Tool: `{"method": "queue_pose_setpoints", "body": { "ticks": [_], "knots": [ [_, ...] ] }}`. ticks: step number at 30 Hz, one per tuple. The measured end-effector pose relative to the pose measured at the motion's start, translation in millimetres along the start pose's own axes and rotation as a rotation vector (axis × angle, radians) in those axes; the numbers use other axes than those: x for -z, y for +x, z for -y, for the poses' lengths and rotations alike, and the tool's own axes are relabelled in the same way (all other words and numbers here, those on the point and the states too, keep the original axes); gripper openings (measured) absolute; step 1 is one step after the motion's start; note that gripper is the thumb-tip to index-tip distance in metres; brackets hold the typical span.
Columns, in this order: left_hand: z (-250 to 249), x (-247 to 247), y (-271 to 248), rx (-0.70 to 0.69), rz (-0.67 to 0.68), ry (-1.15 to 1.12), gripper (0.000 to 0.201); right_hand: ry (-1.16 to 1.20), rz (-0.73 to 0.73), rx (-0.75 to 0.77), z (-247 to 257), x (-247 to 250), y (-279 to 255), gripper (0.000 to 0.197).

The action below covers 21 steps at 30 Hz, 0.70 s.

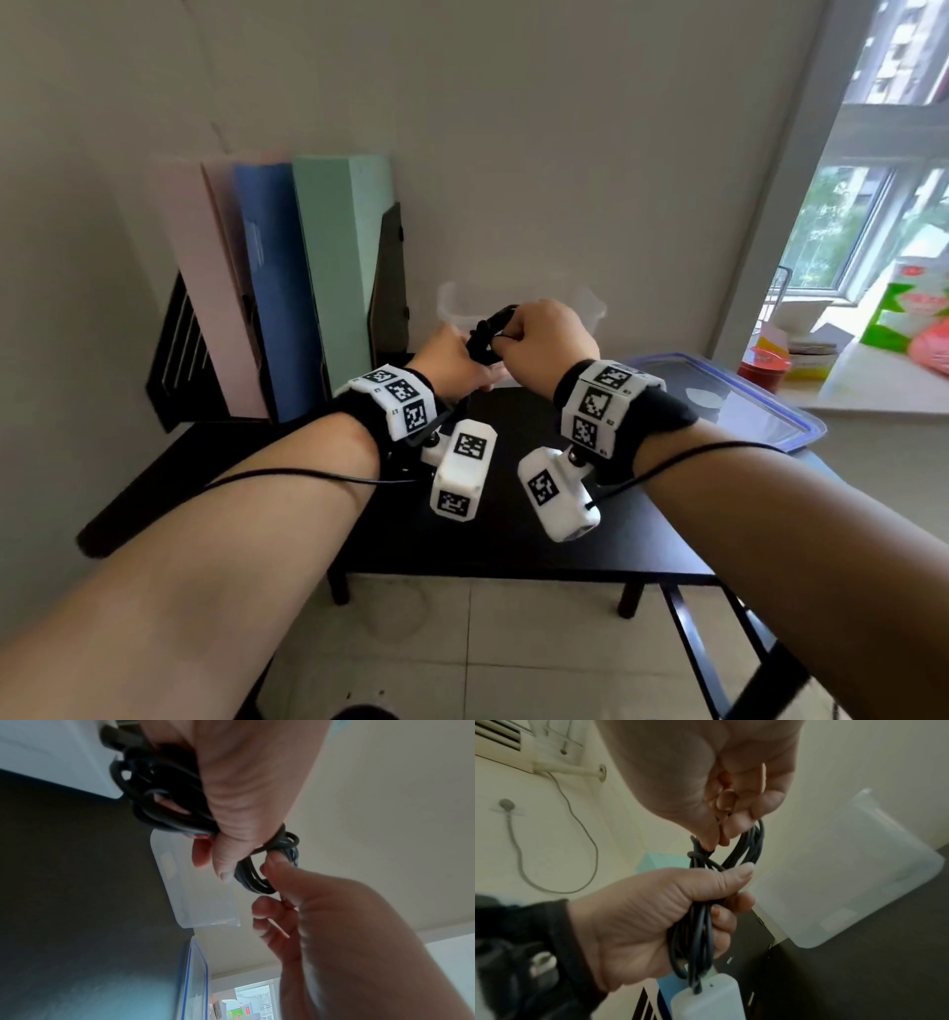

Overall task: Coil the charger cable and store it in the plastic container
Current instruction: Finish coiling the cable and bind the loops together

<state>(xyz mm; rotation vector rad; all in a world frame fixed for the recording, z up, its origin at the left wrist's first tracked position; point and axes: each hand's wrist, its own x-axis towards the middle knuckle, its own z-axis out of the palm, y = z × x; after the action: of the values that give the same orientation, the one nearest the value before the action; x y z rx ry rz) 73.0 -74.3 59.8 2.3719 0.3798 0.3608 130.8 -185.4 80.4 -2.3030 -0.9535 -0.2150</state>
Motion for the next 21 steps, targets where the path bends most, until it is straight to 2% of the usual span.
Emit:
{"method": "queue_pose_setpoints", "body": {
  "ticks": [5, 9, 12, 15, 19, 21],
  "knots": [
    [3.8, 4.9, 2.2, 0.095, 0.023, -0.051, 0.028, 0.181, 0.018, -0.043, -8.7, 4.8, -2.6, 0.025],
    [4.4, 8.7, -0.4, 0.095, 0.045, -0.012, 0.018, 0.313, 0.061, -0.084, -15.9, 9.9, -3.7, 0.019],
    [5.9, 9.8, -3.5, 0.097, 0.049, 0.003, 0.021, 0.374, 0.099, -0.091, -19.6, 12.9, -5.8, 0.018],
    [5.3, 16.7, -4.8, 0.121, 0.161, -0.071, 0.022, 0.431, 0.118, -0.108, -22.5, 14.1, -5.3, 0.020],
    [1.5, 25.3, -5.0, 0.115, 0.258, -0.168, 0.039, 0.299, 0.000, -0.037, -21.0, 24.0, 2.1, 0.019],
    [2.9, 26.3, -7.6, 0.072, 0.276, -0.209, 0.033, 0.379, 0.014, -0.071, -15.9, 25.1, 4.2, 0.014]
  ]
}}
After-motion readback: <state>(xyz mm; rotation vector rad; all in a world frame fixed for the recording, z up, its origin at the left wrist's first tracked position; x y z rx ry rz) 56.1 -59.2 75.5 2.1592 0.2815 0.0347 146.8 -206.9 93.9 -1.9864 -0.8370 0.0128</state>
